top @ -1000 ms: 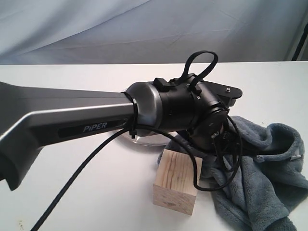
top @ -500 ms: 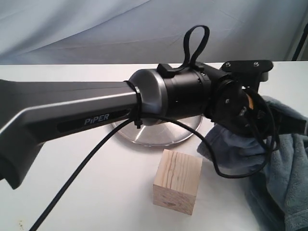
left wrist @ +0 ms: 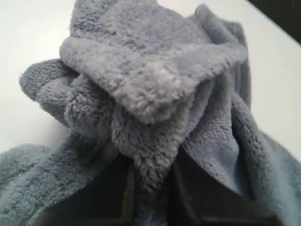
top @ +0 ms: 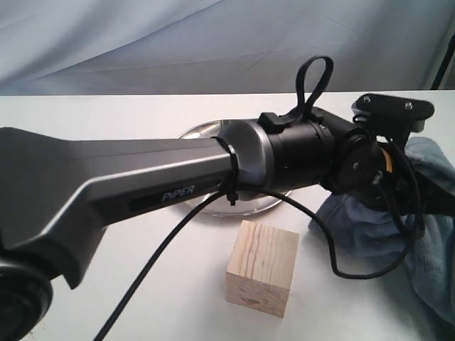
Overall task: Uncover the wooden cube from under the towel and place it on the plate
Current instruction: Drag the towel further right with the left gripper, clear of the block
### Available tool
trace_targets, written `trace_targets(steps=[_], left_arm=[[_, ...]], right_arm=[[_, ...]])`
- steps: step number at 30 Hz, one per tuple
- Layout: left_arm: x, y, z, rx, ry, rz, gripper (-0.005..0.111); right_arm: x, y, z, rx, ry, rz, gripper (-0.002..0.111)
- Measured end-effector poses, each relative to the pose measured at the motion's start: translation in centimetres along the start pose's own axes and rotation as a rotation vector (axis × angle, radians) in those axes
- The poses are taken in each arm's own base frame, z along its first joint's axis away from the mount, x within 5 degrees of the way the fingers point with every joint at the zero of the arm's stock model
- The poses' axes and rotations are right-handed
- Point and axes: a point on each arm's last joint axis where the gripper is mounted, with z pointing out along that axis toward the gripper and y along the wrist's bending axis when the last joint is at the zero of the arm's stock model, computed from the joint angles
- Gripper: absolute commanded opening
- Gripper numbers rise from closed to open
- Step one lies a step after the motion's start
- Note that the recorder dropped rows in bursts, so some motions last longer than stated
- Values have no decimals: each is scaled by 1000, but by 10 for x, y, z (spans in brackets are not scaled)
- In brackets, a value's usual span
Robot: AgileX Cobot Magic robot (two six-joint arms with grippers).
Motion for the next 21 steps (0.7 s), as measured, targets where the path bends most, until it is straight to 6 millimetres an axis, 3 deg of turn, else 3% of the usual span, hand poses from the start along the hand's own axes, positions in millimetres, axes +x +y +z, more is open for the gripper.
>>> trace_targets(steps=[3,8,13,21], left_arm=[[18,7,15,-29,106,22,27],[23,9,19,-39,129,33,64],[20,8,12,-41,143,36,71],[10,1,-15,-45,187,95,71]], right_arm=[[0,0,0,0,0,0,3],[0,0,0,0,0,0,3],[0,0,0,0,0,0,3],[0,0,0,0,0,0,3]])
